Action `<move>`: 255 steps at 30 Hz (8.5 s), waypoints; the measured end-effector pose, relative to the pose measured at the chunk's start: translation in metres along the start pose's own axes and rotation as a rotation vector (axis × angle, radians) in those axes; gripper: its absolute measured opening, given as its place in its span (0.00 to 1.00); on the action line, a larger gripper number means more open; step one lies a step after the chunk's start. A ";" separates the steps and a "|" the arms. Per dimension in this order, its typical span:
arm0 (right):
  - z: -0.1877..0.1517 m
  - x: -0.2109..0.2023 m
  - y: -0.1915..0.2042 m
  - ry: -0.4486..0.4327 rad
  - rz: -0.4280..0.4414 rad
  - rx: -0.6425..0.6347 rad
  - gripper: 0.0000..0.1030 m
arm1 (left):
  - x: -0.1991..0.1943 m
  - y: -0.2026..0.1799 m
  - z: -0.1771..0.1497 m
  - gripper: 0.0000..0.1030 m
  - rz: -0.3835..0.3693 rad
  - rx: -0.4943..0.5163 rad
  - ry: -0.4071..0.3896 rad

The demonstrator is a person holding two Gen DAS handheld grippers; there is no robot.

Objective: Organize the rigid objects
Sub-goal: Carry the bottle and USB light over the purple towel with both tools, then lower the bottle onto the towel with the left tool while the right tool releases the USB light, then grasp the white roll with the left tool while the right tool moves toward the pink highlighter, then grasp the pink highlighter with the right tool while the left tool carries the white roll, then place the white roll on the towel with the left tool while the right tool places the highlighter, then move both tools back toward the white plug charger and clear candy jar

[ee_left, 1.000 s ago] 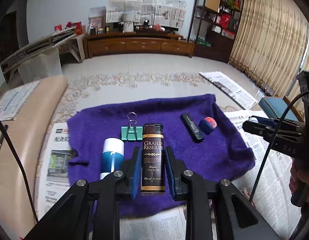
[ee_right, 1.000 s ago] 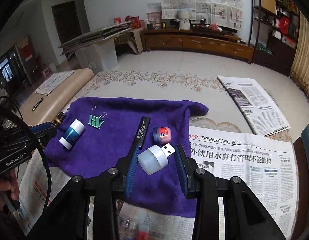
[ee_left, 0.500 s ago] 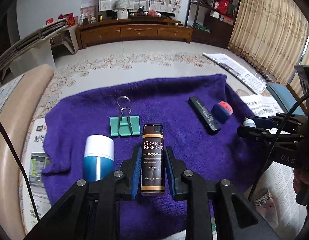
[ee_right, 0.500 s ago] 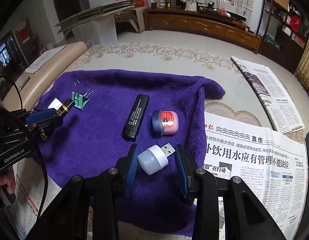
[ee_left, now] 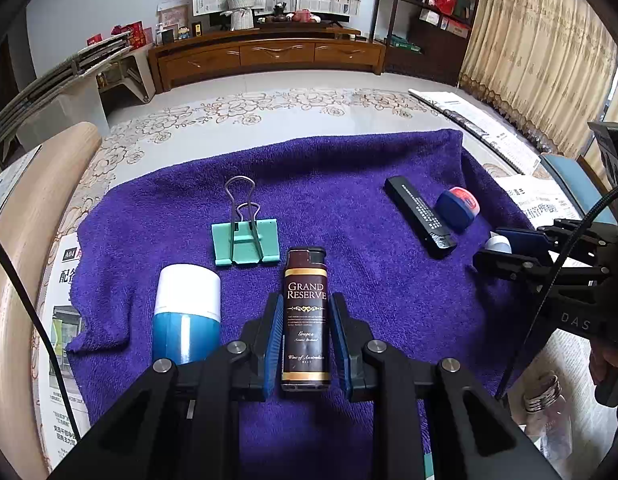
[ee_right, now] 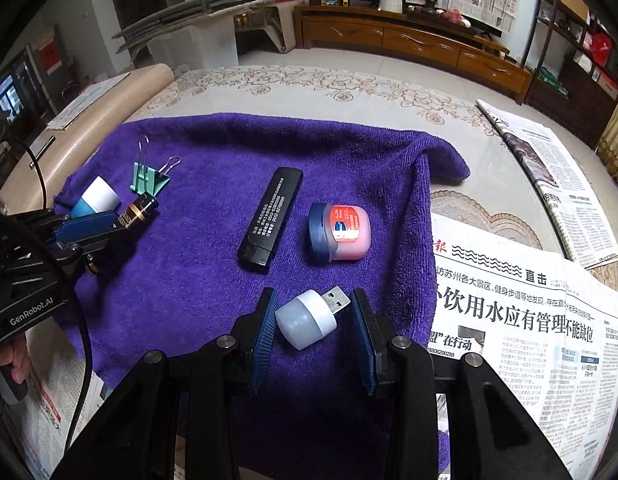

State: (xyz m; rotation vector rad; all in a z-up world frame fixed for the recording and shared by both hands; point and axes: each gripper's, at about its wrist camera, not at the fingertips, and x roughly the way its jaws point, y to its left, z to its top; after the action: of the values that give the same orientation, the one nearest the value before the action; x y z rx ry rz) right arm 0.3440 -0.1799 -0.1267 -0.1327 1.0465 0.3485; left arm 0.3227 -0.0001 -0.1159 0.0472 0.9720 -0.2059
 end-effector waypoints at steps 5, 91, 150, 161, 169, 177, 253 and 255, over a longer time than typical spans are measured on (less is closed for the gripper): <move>-0.001 0.002 0.003 0.003 -0.010 -0.017 0.35 | 0.006 -0.004 -0.002 0.22 0.016 0.019 0.016; -0.139 -0.126 -0.039 -0.109 -0.009 0.207 0.99 | -0.070 -0.080 -0.123 0.27 -0.140 0.260 -0.047; -0.149 -0.107 0.007 -0.127 -0.134 0.110 0.15 | -0.109 -0.025 -0.108 0.27 -0.128 0.037 -0.118; -0.130 -0.132 0.009 -0.198 -0.113 0.101 0.15 | -0.120 -0.019 -0.097 0.27 -0.112 0.016 -0.153; -0.101 -0.146 0.010 -0.247 -0.079 0.099 0.15 | -0.118 0.006 -0.078 0.27 -0.080 -0.041 -0.174; -0.060 -0.140 0.015 -0.251 -0.041 0.061 0.15 | -0.106 0.020 -0.058 0.27 -0.048 -0.048 -0.167; -0.059 -0.088 0.044 -0.088 0.051 -0.057 1.00 | -0.121 -0.026 -0.035 1.00 0.114 0.056 -0.211; -0.065 -0.094 0.041 -0.098 0.039 -0.015 1.00 | -0.129 -0.026 -0.042 1.00 0.107 0.022 -0.210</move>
State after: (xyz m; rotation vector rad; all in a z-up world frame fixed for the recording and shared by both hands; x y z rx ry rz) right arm 0.2337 -0.1795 -0.0753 -0.1076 0.9512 0.3944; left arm 0.2131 -0.0003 -0.0321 0.0952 0.7560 -0.1205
